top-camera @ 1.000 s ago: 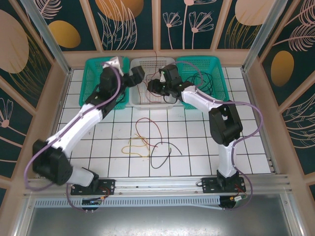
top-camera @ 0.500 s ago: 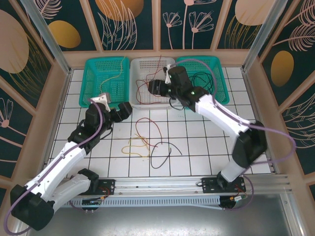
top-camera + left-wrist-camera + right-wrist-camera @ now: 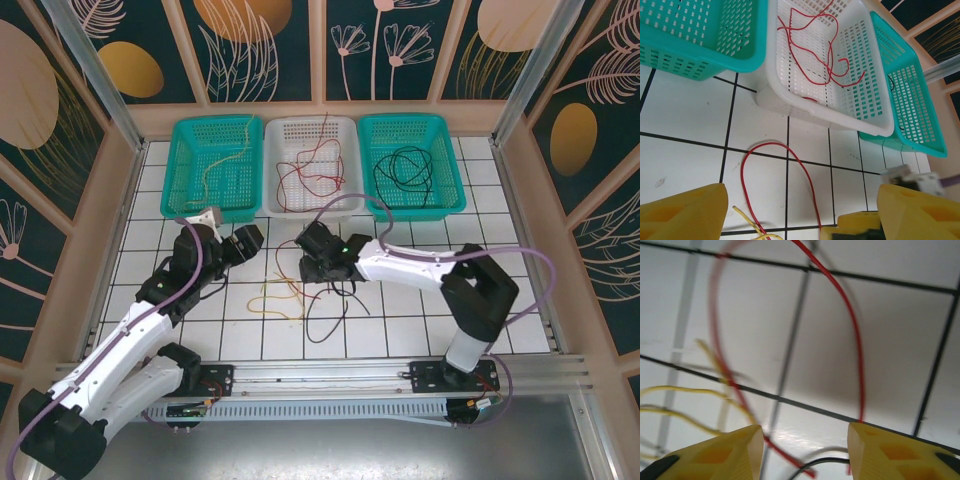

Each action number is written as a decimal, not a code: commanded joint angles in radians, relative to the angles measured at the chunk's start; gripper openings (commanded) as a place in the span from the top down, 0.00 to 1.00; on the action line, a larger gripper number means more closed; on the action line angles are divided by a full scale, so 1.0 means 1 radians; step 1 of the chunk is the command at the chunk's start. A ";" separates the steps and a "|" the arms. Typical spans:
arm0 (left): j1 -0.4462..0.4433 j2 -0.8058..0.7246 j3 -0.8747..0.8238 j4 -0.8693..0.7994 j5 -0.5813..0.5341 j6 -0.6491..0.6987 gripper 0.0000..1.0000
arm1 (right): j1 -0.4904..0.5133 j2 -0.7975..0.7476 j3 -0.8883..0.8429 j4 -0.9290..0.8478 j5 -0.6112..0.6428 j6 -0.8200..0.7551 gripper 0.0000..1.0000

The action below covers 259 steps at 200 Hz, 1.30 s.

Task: Untangle the cables

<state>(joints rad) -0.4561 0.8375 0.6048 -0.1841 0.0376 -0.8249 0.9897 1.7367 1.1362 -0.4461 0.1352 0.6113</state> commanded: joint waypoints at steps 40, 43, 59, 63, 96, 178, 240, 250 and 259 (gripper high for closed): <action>0.005 -0.046 -0.029 -0.037 0.012 -0.020 0.25 | -0.042 0.110 0.079 -0.079 0.066 0.011 0.58; 0.005 -0.046 -0.029 -0.036 0.014 -0.020 0.26 | -0.041 0.113 0.082 -0.078 0.066 0.008 0.58; 0.005 -0.041 -0.034 -0.024 0.027 -0.019 0.27 | -0.045 0.132 0.109 -0.080 0.074 -0.009 0.58; 0.006 -0.040 -0.034 -0.021 0.030 -0.019 0.27 | -0.047 0.138 0.119 -0.083 0.079 -0.013 0.58; 0.005 -0.035 -0.028 -0.012 0.035 -0.021 0.29 | -0.076 0.208 0.185 -0.106 0.092 -0.034 0.65; 0.005 -0.041 -0.028 -0.008 0.036 -0.029 0.31 | -0.092 0.274 0.217 -0.119 0.061 -0.046 0.78; 0.005 -0.031 -0.007 -0.005 0.033 0.001 0.30 | -0.045 0.152 0.160 -0.114 0.149 -0.052 1.00; 0.005 -0.028 -0.007 0.008 0.039 0.003 0.30 | -0.026 0.104 0.141 -0.118 0.188 -0.052 1.00; 0.005 -0.023 -0.009 0.026 0.047 0.004 0.30 | -0.005 0.054 0.123 -0.118 0.219 -0.056 1.00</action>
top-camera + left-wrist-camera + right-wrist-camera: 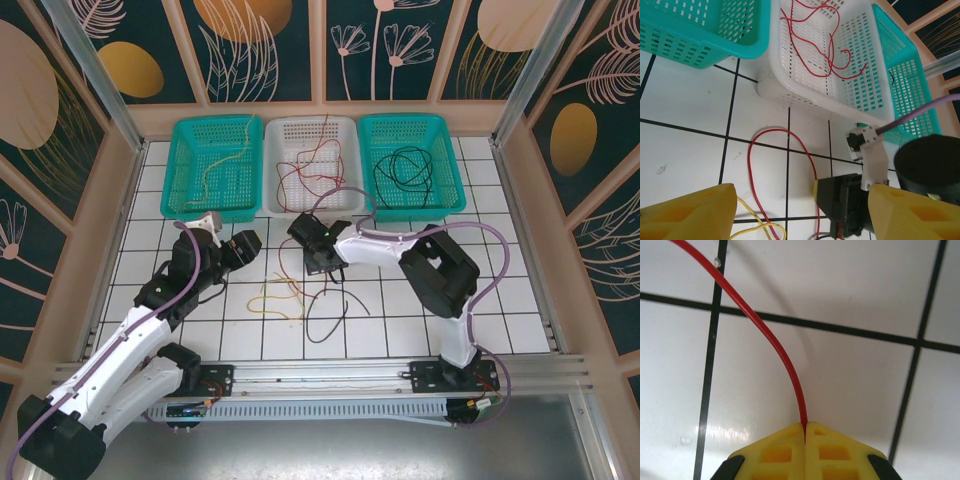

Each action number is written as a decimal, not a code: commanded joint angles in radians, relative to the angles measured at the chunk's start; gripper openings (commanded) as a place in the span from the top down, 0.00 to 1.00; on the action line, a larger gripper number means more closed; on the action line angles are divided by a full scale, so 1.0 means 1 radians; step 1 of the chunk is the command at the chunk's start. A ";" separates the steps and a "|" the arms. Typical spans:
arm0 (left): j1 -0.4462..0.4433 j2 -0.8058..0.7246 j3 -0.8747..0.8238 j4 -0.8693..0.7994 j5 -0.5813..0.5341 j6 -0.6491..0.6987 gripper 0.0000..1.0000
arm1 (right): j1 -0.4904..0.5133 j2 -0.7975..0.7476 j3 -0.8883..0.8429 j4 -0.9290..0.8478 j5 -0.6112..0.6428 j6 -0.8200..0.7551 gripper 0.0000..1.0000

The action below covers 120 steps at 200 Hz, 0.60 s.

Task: Untangle the cables

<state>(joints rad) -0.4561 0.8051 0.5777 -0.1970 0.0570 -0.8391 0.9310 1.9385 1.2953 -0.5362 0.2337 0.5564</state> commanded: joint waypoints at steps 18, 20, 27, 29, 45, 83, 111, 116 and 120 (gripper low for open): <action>0.005 0.025 0.012 0.097 0.063 0.015 0.30 | 0.088 -0.241 -0.055 -0.045 0.180 -0.001 1.00; 0.005 0.027 0.011 0.105 0.069 0.013 0.29 | 0.093 -0.250 -0.056 -0.047 0.187 -0.001 1.00; 0.005 0.037 0.010 0.133 0.085 0.008 0.29 | 0.106 -0.283 -0.057 -0.053 0.211 -0.003 1.00; 0.005 0.040 0.010 0.141 0.090 0.006 0.29 | 0.109 -0.293 -0.057 -0.055 0.218 -0.004 1.00; 0.005 0.063 0.005 0.211 0.133 -0.009 0.27 | 0.135 -0.357 -0.046 -0.074 0.271 -0.010 1.00; 0.004 0.088 0.005 0.365 0.219 -0.016 0.21 | 0.199 -0.470 0.015 -0.084 0.375 -0.067 1.00; 0.004 0.080 -0.003 0.432 0.236 -0.003 0.18 | 0.226 -0.535 0.060 -0.069 0.388 -0.101 1.00; 0.004 0.078 -0.005 0.439 0.236 -0.003 0.17 | 0.228 -0.546 0.068 -0.066 0.385 -0.104 1.00; 0.004 0.077 -0.006 0.446 0.236 -0.001 0.17 | 0.229 -0.554 0.074 -0.063 0.383 -0.106 1.00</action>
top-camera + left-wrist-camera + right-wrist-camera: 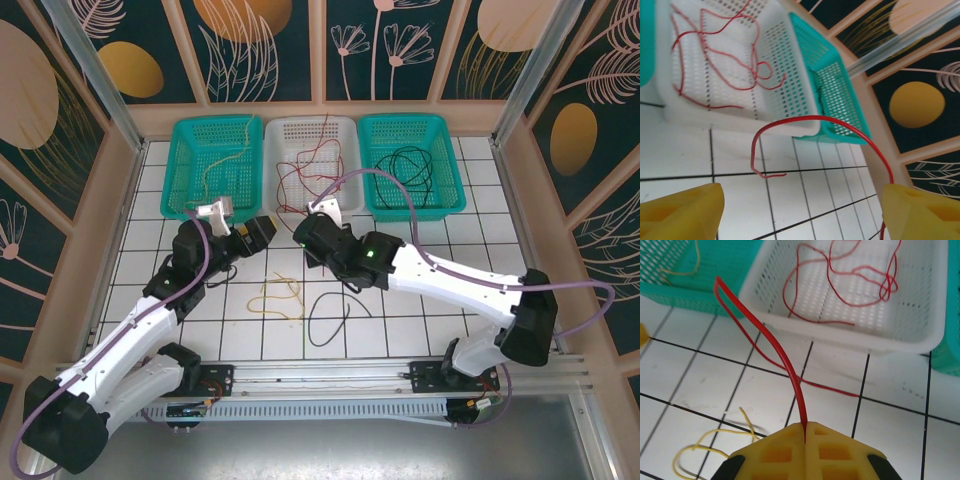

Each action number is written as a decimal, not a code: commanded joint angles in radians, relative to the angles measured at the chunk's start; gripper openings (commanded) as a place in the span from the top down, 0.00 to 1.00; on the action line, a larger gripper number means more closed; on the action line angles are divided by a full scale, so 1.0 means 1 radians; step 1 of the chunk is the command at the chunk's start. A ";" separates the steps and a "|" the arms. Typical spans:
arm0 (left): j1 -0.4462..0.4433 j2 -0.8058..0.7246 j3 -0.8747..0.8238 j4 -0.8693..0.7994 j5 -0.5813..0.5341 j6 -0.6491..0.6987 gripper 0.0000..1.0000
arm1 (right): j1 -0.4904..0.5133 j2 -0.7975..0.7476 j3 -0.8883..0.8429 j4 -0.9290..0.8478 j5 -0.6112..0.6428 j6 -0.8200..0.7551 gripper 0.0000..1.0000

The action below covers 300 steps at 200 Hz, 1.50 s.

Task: Untangle the cables

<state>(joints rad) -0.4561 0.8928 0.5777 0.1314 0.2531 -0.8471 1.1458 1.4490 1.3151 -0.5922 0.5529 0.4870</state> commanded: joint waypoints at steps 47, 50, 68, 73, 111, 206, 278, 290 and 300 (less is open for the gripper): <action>0.004 -0.016 -0.003 0.127 -0.010 0.032 0.22 | 0.032 -0.134 0.099 0.043 0.034 -0.086 1.00; 0.004 -0.015 -0.001 0.128 -0.012 0.033 0.22 | 0.032 -0.139 0.101 0.048 0.030 -0.091 1.00; 0.004 -0.004 0.008 0.125 -0.012 0.040 0.24 | 0.032 -0.159 0.104 0.075 0.009 -0.117 1.00; 0.004 -0.002 0.011 0.125 -0.013 0.041 0.25 | 0.032 -0.162 0.110 0.077 0.009 -0.119 1.00; 0.004 0.006 0.023 0.122 -0.018 0.049 0.31 | 0.031 -0.162 0.154 0.087 0.013 -0.136 1.00; 0.004 -0.027 0.033 0.253 0.088 0.069 0.29 | 0.005 -0.137 0.269 0.147 -0.074 -0.148 1.00; 0.004 -0.069 0.076 0.345 0.129 0.157 0.19 | 0.005 -0.186 0.244 0.178 -0.119 -0.117 1.00; 0.004 -0.058 0.090 0.326 0.118 0.180 0.23 | 0.005 -0.193 0.235 0.186 -0.129 -0.113 1.00; 0.004 -0.045 0.110 0.292 0.094 0.208 0.27 | 0.005 -0.199 0.228 0.191 -0.134 -0.111 1.00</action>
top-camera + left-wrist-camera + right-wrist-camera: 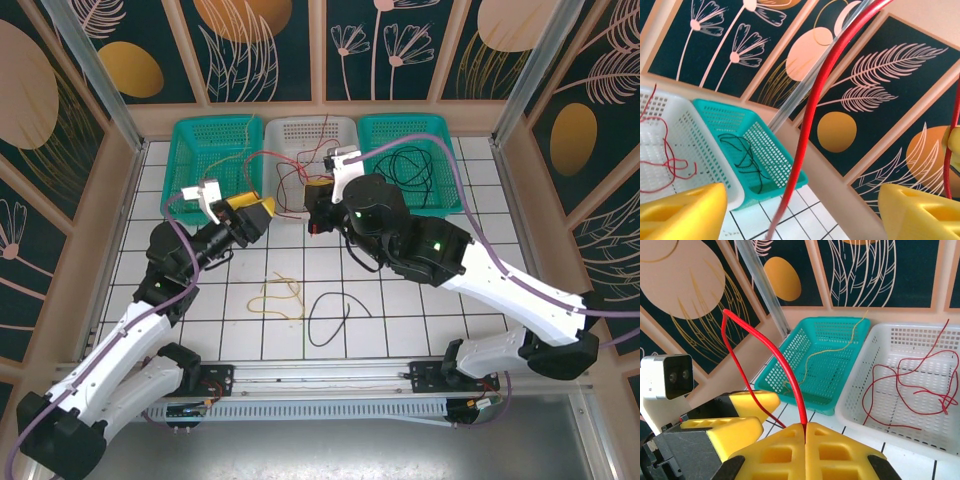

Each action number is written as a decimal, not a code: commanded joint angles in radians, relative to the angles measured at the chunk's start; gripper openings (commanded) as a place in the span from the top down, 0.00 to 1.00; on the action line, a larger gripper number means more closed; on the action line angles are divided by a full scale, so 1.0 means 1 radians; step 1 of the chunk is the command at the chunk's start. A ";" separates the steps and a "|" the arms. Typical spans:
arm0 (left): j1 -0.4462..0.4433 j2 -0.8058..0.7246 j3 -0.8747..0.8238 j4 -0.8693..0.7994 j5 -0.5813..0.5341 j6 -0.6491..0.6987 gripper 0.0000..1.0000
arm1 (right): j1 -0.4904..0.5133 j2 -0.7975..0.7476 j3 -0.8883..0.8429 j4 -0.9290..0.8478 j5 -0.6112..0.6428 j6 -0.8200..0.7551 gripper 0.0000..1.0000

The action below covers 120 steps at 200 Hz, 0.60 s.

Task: Untangle the cables

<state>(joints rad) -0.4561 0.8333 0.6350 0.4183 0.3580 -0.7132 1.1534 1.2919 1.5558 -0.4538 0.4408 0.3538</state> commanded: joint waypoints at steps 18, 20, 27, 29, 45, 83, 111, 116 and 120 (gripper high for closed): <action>0.004 0.038 0.092 -0.057 -0.078 0.126 0.38 | -0.003 -0.054 -0.023 0.061 -0.024 0.026 1.00; 0.004 0.040 0.095 -0.063 -0.086 0.130 0.39 | -0.003 -0.055 -0.024 0.062 -0.025 0.027 1.00; 0.004 0.045 0.104 -0.072 -0.109 0.143 0.44 | -0.003 -0.060 -0.029 0.065 -0.028 0.028 1.00; 0.004 0.045 0.105 -0.073 -0.112 0.145 0.45 | -0.002 -0.062 -0.032 0.066 -0.028 0.028 1.00; 0.004 0.057 0.114 -0.064 -0.120 0.162 0.54 | -0.002 -0.071 -0.050 0.071 -0.030 0.032 1.00; 0.004 0.091 0.147 -0.062 -0.063 0.189 0.85 | -0.010 -0.083 -0.088 0.076 -0.018 0.043 1.00; 0.004 0.072 0.162 -0.136 -0.070 0.220 1.00 | -0.039 -0.091 -0.120 0.064 0.034 0.056 1.00; 0.004 0.064 0.164 -0.158 -0.078 0.226 1.00 | -0.052 -0.091 -0.125 0.054 0.042 0.065 0.98; 0.004 0.058 0.166 -0.175 -0.086 0.230 1.00 | -0.063 -0.091 -0.129 0.046 0.043 0.071 0.94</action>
<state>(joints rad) -0.4561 0.9222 0.7647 0.3149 0.2798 -0.5255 1.1336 1.2293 1.4513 -0.4149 0.4267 0.3836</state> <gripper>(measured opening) 0.054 0.045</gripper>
